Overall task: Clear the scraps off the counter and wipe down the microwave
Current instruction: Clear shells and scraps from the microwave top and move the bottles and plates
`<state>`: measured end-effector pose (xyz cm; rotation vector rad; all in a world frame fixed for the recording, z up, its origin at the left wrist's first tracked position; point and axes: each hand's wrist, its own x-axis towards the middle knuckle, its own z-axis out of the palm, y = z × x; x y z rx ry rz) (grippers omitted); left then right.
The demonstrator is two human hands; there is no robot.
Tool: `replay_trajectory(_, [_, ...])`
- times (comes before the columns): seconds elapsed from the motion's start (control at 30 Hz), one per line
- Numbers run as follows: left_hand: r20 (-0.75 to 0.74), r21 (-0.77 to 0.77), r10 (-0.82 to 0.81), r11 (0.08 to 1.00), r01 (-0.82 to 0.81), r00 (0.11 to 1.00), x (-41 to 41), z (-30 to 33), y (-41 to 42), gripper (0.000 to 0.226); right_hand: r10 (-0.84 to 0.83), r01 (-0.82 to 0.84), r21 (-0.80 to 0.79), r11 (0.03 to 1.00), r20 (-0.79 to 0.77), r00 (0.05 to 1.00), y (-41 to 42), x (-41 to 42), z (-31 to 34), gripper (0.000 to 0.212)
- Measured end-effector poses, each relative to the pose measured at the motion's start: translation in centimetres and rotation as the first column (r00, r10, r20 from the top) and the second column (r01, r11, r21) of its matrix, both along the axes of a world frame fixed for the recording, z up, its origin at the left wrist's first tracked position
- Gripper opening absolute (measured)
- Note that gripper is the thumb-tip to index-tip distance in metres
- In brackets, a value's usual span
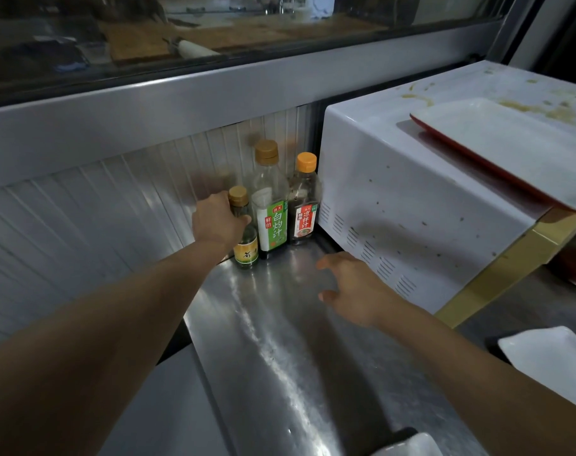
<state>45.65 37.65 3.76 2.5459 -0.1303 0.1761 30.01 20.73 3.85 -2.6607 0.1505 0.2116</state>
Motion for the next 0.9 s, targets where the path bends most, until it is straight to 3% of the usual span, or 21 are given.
replay_trajectory(0.37, [-0.018, 0.009, -0.030, 1.000, 0.030, 0.999, -0.2, 0.4, 0.4, 0.032, 0.007, -0.007, -0.005, 1.000, -0.005, 1.000, 0.2, -0.1, 0.3, 0.050])
replay_trajectory(0.57, [-0.173, 0.024, 0.001, 1.000, 0.003, 0.985, -2.9, 1.5, 1.7, 0.047, 0.001, -0.002, 0.017, 1.000, 0.026, 1.000, 0.4, -1.5, 2.1, 0.053])
replay_trajectory(0.9, [-0.233, 0.179, -0.383, 0.887, 0.426, 0.894, -11.2, 5.6, -1.3, 0.059, -0.113, 0.114, -0.018, 0.993, 0.053, 0.992, -1.2, -8.6, 7.8, 0.062])
